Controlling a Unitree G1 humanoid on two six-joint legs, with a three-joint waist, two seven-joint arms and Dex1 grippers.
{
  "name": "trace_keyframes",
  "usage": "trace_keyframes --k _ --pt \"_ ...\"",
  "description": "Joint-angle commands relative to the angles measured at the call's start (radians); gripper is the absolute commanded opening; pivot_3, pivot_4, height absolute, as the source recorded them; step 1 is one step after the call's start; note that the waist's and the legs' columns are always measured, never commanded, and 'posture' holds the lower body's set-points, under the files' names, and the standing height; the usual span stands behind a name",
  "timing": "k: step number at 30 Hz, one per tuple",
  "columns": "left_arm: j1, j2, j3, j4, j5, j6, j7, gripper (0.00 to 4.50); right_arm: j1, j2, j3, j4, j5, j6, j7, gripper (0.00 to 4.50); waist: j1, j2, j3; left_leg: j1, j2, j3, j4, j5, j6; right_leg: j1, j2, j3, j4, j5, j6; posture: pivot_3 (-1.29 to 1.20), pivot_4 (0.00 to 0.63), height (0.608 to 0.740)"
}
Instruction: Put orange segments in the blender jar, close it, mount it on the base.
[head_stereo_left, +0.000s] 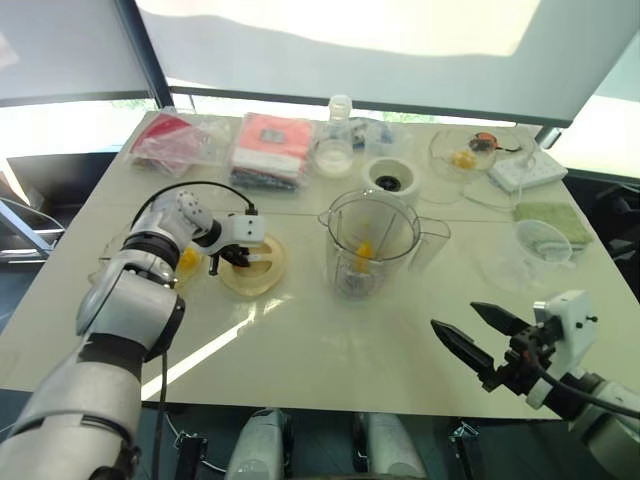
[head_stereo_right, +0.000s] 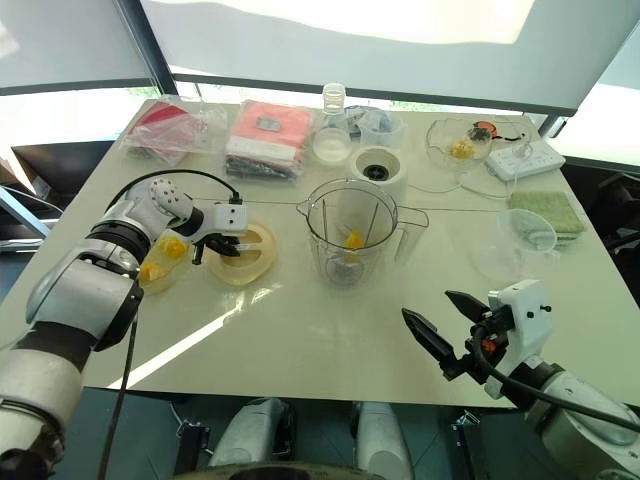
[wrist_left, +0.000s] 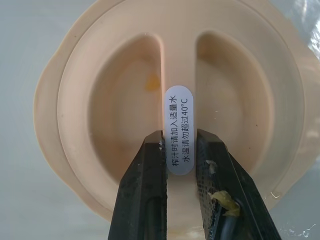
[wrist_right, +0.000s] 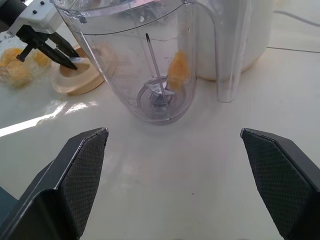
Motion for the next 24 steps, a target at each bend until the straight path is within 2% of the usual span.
trace_keyframes --k 1,7,14,19,24 --pt "0.025 -0.005 0.012 0.021 0.012 0.021 0.014 0.23 -0.019 -0.013 0.002 0.012 -0.013 -0.017 0.007 4.5 0.0 0.001 -0.001 0.001 0.0 0.0 0.0 0.0 0.0 0.0 0.0 0.0 0.0 0.0 0.0 0.0 0.15 0.74" --pt "-0.057 0.0 0.093 0.003 -0.051 0.018 -0.046 0.23 -0.064 -0.018 0.046 0.06 -0.056 -0.019 0.033 4.5 0.001 0.0 0.0 -0.002 0.0 0.0 0.0 0.0 0.0 -0.001 0.0 0.0 0.0 0.0 -0.001 0.0 0.15 0.74" --pt "-0.233 0.029 0.186 -0.026 -0.123 -0.017 -0.17 0.23 -0.117 -0.014 0.078 0.132 -0.109 -0.023 0.074 4.5 0.0 -0.003 0.001 -0.021 -0.002 -0.001 0.011 -0.002 0.004 -0.014 0.001 -0.002 0.002 0.002 0.003 0.0 0.15 0.74" --pt "-0.356 0.044 0.218 -0.028 -0.147 -0.024 -0.239 0.23 -0.136 -0.007 0.11 0.186 -0.166 -0.033 0.104 4.5 -0.001 -0.003 0.001 -0.021 -0.004 -0.001 0.012 -0.003 0.005 -0.014 0.0 -0.002 0.001 0.002 0.003 0.0 0.15 0.74" --pt "-0.518 0.018 0.302 -0.022 -0.227 0.067 -0.364 0.23 -0.157 0.012 0.125 0.229 -0.211 -0.057 0.121 4.5 0.001 -0.004 0.002 -0.021 -0.004 -0.001 0.012 -0.003 0.005 -0.014 0.001 -0.002 0.002 0.001 0.0 0.0 0.15 0.74"
